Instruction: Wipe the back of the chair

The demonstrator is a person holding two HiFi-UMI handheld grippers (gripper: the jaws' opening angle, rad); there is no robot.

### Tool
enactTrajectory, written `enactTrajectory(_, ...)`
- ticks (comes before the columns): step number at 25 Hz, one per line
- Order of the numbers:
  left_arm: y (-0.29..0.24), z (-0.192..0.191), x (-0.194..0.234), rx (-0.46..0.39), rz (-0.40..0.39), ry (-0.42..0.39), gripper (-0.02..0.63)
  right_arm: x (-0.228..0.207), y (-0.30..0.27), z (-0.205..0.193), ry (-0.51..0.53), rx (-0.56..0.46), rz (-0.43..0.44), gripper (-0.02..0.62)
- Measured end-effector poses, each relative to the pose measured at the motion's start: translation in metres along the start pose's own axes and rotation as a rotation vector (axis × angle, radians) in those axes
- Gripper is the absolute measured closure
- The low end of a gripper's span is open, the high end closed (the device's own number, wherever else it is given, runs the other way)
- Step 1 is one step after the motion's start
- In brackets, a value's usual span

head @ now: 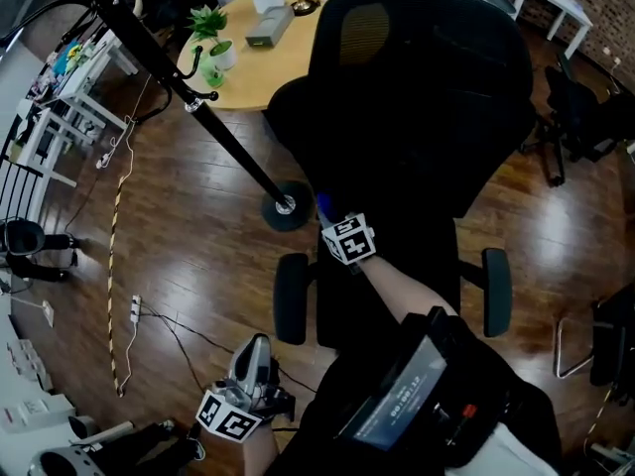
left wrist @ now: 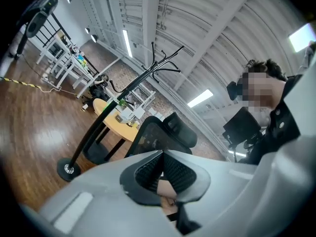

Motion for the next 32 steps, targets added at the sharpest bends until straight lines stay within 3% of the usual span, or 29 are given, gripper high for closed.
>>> enactTrajectory(3, 0.007, 0.003, 0.001, -0.012, 0.017, -0.007, 0.600, 0.046, -0.009, 0.005, 0.065, -0.013, 0.201, 0.563)
enactTrajectory(4, 0.008, 0.003, 0.000, -0.012, 0.018, -0.009, 0.600, 0.054, -0.010, 0.004, 0.078, -0.015, 0.237, 0.563)
enactTrajectory(6, 0.006, 0.002, -0.001, -0.006, 0.014, -0.012, 0.600, 0.052, -0.010, -0.003, 0.085, -0.007, 0.230, 0.563)
enactTrajectory(9, -0.003, -0.003, -0.003, 0.017, -0.008, -0.014, 0.600, 0.013, 0.000, -0.013, 0.076, 0.018, 0.100, 0.563)
enactTrajectory(13, -0.026, -0.019, -0.009, 0.067, -0.056, -0.007, 0.600, -0.075, 0.037, -0.025, 0.004, 0.025, -0.102, 0.563)
enactTrajectory(22, -0.103, -0.056, -0.049, 0.201, -0.269, 0.010, 0.600, -0.228, 0.175, -0.062, -0.094, 0.040, -0.451, 0.563)
enactTrajectory(27, -0.124, -0.075, -0.073, 0.254, -0.345, 0.014, 0.600, -0.287, 0.252, -0.071, -0.205, 0.021, -0.644, 0.563)
enactTrajectory(32, -0.130, -0.081, -0.079, 0.264, -0.373, 0.025, 0.600, -0.305, 0.298, -0.067, -0.282, -0.058, -0.837, 0.563)
Point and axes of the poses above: the fingertips, and each gripper's own axes: y backward along the fingers, x to its left, z out of its top, the point moved 4 cm from there along y, backward along the fingers, and after that the axes turned 5 degrees about -x, right-handed, at the moved point
